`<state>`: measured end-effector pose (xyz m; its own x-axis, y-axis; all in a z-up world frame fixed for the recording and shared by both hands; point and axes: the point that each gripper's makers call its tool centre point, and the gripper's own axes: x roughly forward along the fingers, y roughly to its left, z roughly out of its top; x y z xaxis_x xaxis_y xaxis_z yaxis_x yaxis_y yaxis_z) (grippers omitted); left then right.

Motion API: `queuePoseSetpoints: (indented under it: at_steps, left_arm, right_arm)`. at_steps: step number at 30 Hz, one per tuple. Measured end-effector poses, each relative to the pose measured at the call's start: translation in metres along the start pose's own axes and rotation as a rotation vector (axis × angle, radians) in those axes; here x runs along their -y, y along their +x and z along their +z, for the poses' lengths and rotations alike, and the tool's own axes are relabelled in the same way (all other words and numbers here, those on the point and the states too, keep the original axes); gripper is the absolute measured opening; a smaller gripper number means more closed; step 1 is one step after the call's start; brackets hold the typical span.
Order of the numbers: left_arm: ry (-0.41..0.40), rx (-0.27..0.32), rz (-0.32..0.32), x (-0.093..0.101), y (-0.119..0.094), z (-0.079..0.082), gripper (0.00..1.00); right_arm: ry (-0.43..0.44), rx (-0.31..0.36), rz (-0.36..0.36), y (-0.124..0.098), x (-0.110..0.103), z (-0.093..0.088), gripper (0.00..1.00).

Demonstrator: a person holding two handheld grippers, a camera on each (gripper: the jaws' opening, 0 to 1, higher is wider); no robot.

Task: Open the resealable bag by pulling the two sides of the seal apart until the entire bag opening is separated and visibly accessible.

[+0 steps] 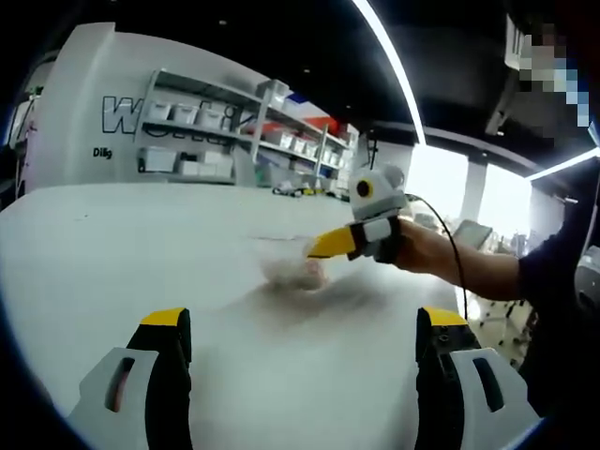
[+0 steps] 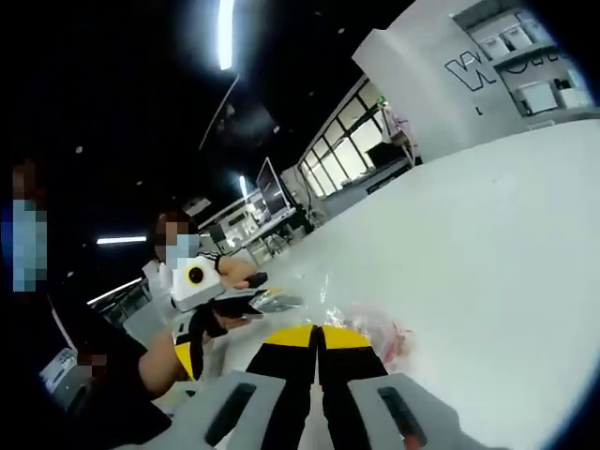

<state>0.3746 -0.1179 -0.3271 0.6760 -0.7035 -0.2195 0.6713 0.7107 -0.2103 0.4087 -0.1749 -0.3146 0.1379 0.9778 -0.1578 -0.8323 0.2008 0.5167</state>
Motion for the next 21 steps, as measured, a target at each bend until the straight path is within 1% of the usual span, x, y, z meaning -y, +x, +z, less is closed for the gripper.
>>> queuePoseSetpoints:
  at_steps: [4,7,12,21]
  left_arm:
    - [-0.001,-0.001,-0.005,0.001,0.002,0.0,0.99]
    - [-0.001,-0.001,-0.008,0.002,0.003,0.0,0.99]
    - [-0.002,-0.003,-0.013,0.003,0.004,-0.001,0.99]
    - [-0.001,-0.001,-0.017,0.005,0.006,-0.001,0.99]
  right_arm:
    - [0.036,0.026,0.019,-0.002,-0.005,0.0,0.0]
    - [0.035,0.025,0.019,-0.002,-0.007,-0.002,0.0]
    - [0.057,0.048,0.026,-0.005,-0.008,-0.004,0.0]
    - [0.067,0.054,0.029,-0.006,-0.013,-0.009,0.0]
